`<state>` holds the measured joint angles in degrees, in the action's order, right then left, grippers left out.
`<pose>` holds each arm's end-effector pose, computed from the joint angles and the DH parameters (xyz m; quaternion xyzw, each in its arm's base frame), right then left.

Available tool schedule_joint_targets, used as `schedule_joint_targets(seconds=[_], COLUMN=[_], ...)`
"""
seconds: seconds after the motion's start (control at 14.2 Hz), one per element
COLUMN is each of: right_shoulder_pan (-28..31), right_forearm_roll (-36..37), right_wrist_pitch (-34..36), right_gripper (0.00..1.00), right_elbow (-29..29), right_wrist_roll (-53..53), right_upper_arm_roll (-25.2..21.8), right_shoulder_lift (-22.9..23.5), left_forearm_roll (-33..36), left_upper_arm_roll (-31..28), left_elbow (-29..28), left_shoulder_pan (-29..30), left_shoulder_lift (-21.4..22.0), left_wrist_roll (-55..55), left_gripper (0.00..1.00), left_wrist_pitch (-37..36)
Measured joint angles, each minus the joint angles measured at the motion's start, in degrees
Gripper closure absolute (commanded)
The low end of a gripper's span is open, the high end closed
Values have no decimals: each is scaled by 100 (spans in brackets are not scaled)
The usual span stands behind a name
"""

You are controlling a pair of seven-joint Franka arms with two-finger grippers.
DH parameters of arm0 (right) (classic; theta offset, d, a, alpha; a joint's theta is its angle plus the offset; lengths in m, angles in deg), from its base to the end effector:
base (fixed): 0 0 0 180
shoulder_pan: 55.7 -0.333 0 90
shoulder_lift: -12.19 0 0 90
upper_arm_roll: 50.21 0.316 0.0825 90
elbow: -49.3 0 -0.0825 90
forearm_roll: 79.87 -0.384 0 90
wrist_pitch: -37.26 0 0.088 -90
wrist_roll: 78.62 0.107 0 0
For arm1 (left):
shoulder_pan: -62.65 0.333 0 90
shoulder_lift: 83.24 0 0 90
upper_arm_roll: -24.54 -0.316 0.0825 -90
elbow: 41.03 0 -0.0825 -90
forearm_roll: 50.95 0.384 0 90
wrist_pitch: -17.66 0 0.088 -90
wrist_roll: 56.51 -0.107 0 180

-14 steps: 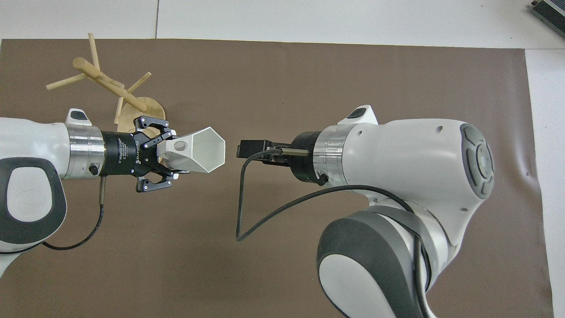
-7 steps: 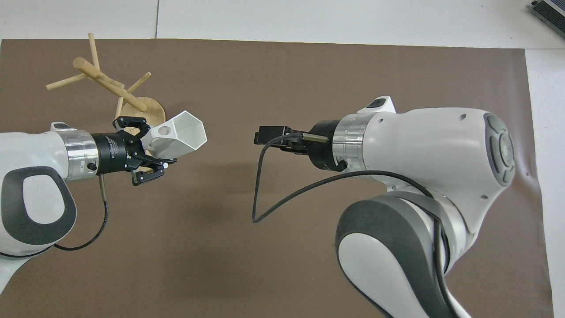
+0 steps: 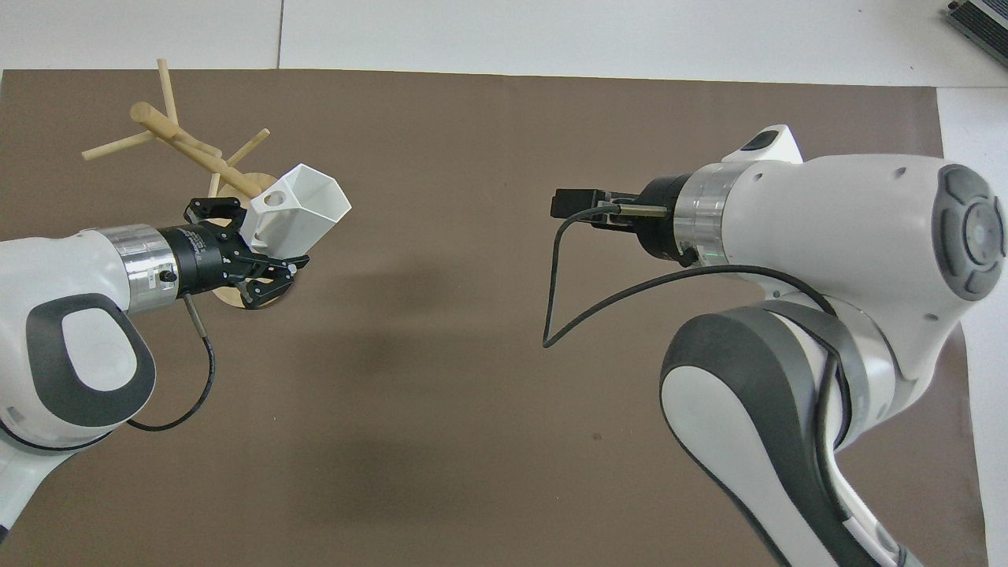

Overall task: Hang cup on rack
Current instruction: 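Carry the cup toward the rack while the right gripper withdraws, then hang the cup on a rack peg with the left gripper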

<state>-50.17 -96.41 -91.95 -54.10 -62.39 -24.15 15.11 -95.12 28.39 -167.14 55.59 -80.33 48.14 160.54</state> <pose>0.5723 0.2170 0.5557 -0.9698 0.0328 -0.1445 0.1937 0.5416 -0.1007 0.4391 0.4374 0.8419 -0.1465 0.2800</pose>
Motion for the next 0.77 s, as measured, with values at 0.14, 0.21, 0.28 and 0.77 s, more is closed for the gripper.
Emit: schedule_joint_targets(seconds=[0.14,0.21,0.28,0.77], right_shoulder_pan=[3,6,8,12], right_forearm_roll=[407,481,497,859], right_wrist_pitch=[216,337,458,1649], right_gripper=[0,0,0,0], right_elbow=[0,1,2,238], right_wrist_roll=[-260,-452,-673,-1503], right_upper_arm_roll=[-212,-348,-501,-1324], right_shoulder_lift=[0,0,-1,-36], left_forearm_roll=[0,0,0,0], left_upper_arm_roll=[-1,-5,-14,-22], left_elbow=[0,0,0,16], left_shoulder_pan=[2,7,12,35], left_shoulder_lift=[-26,-35,-42,-161], left_wrist_roll=[259,337,396,941], left_gripper=[100,100,100,100], left_wrist_pitch=[159,201,234,673])
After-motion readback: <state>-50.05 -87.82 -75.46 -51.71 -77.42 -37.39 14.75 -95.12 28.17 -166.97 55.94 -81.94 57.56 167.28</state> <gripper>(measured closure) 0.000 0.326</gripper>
